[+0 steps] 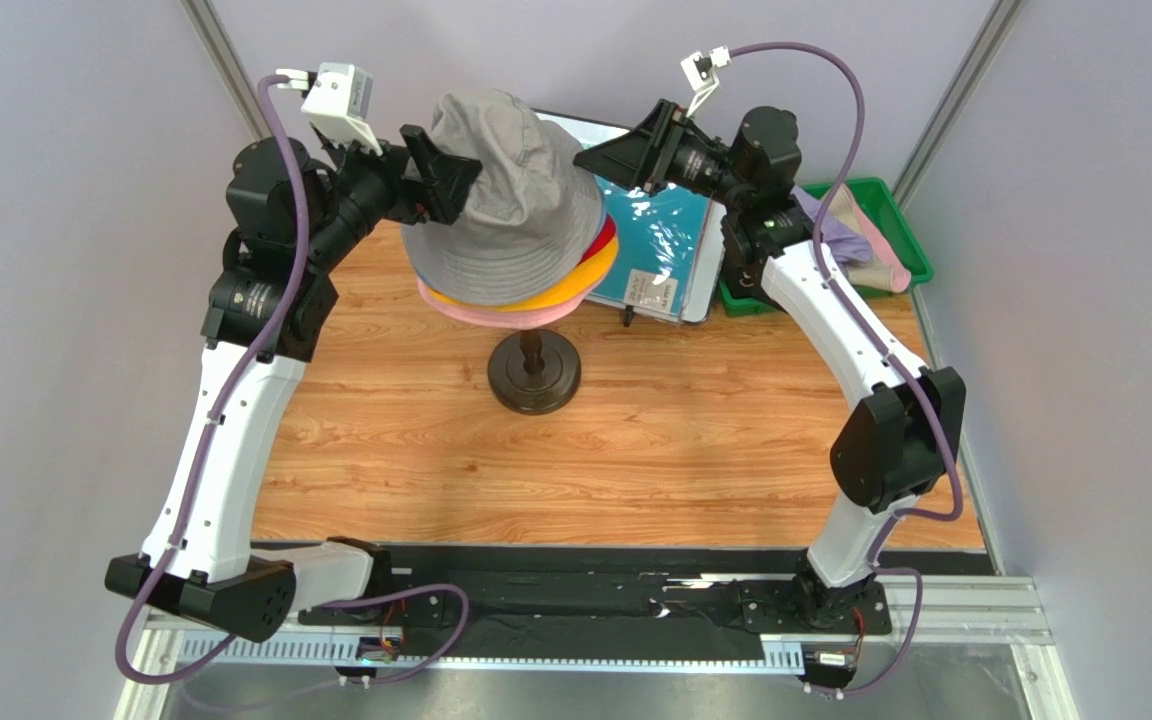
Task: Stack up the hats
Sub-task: Stack the hat on the hat.
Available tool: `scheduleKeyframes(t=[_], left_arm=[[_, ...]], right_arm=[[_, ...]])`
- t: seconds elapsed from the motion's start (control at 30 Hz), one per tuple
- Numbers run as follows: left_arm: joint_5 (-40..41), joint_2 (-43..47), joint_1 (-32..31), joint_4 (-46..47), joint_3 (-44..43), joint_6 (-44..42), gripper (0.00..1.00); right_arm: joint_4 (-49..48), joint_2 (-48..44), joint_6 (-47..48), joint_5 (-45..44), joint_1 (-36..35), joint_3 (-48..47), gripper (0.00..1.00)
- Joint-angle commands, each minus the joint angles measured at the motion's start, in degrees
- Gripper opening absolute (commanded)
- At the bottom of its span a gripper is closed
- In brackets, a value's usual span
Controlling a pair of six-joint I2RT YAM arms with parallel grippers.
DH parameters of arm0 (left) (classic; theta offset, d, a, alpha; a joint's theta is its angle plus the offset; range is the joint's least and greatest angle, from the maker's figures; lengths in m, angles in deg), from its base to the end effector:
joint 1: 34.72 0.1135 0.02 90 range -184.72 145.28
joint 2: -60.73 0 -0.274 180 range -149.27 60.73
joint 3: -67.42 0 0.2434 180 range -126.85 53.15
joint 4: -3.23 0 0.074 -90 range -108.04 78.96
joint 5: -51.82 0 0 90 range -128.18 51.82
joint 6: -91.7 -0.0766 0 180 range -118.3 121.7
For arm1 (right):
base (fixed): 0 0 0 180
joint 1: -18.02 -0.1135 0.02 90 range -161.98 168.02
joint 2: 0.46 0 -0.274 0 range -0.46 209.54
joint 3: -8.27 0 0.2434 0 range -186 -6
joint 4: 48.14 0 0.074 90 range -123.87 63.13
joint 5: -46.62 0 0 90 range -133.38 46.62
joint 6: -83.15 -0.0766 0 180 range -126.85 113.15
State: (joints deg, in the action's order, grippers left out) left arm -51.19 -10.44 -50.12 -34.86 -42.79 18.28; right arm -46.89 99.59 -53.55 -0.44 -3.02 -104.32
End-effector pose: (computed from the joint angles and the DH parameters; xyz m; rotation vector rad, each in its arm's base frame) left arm 0.2550 -0.0881 0.5286 0.1666 1.5789 -0.6146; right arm 0.3854 0.2041 0.4616 -0.3554 1.5653 1.4562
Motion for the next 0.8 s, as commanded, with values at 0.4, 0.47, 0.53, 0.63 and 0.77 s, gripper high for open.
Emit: scheduleKeyframes(t=[0.4, 0.47, 0.53, 0.63, 0.77], left_arm=[[-0.87, 1.04, -0.33, 1.23, 0.58, -0.67, 0.93], [-0.87, 1.04, -0.33, 1.31, 0.49, -0.76, 0.94], [-0.87, 1.13, -0.33, 1.31, 0.49, -0.67, 0.93], [-0.78, 1.22, -0.33, 1.4, 0.67, -0.76, 0.93], [-0.78, 0.87, -0.25, 1.4, 0.67, -0.76, 0.93]], right_arm=[[-5.88, -2.93, -2.69, 2.76, -0.67, 0.42, 0.56], [-5.97, -2.58, -2.96, 3.64, -0.85, 0.32, 0.56], [-6.84, -2.93, -3.66, 3.99, -1.02, 1.55, 0.56], [-9.39, -3.72, -5.06, 4.43, -1.11, 2.78, 0.56], [-14.38, -4.16, -8.58, 5.93, -1.29, 4.01, 0.56]])
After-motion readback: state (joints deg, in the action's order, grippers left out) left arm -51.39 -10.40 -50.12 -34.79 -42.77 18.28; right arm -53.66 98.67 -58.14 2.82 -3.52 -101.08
